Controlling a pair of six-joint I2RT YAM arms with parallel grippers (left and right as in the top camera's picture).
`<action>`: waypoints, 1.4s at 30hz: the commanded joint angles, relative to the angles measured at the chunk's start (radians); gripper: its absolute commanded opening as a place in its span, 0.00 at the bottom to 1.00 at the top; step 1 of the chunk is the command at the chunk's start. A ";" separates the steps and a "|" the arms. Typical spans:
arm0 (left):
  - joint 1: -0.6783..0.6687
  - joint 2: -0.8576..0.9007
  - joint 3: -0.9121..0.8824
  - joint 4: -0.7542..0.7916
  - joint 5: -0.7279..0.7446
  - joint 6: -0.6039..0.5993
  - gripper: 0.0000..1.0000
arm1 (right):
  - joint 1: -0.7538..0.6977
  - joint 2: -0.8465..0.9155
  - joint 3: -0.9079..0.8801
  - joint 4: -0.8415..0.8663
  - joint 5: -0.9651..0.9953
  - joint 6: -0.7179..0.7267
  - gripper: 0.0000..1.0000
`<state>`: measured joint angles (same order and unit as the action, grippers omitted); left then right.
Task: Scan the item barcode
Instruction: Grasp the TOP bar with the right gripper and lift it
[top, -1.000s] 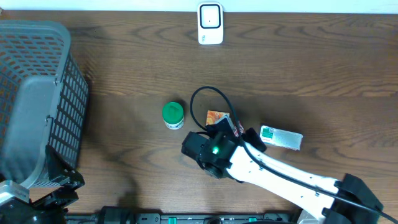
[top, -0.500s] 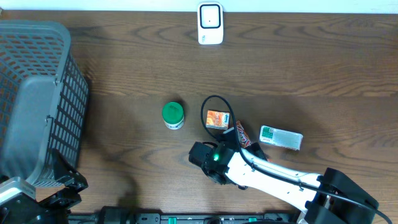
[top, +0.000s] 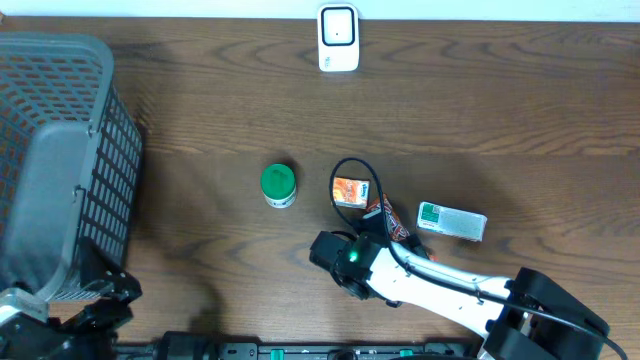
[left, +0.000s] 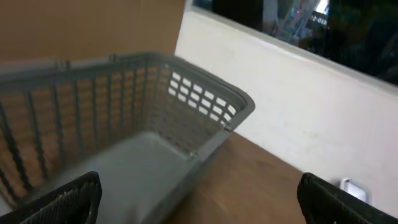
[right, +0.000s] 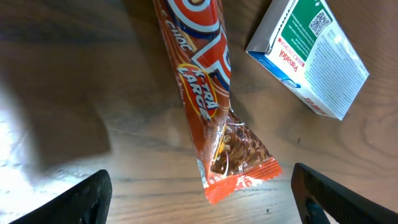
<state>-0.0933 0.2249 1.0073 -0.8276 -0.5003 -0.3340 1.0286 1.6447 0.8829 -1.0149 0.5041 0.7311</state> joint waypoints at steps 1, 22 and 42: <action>0.003 -0.002 -0.080 0.000 -0.005 -0.233 0.98 | -0.013 0.004 -0.021 0.006 0.011 0.012 0.88; 0.003 -0.002 -0.196 -0.001 -0.006 -0.345 0.98 | -0.080 0.005 -0.115 0.064 0.047 -0.165 0.73; 0.003 -0.002 -0.196 -0.053 -0.006 -0.344 0.98 | -0.081 0.005 -0.148 0.099 0.054 -0.179 0.13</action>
<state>-0.0933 0.2253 0.8139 -0.8692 -0.4999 -0.6773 0.9535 1.6447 0.7418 -0.9154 0.5442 0.5468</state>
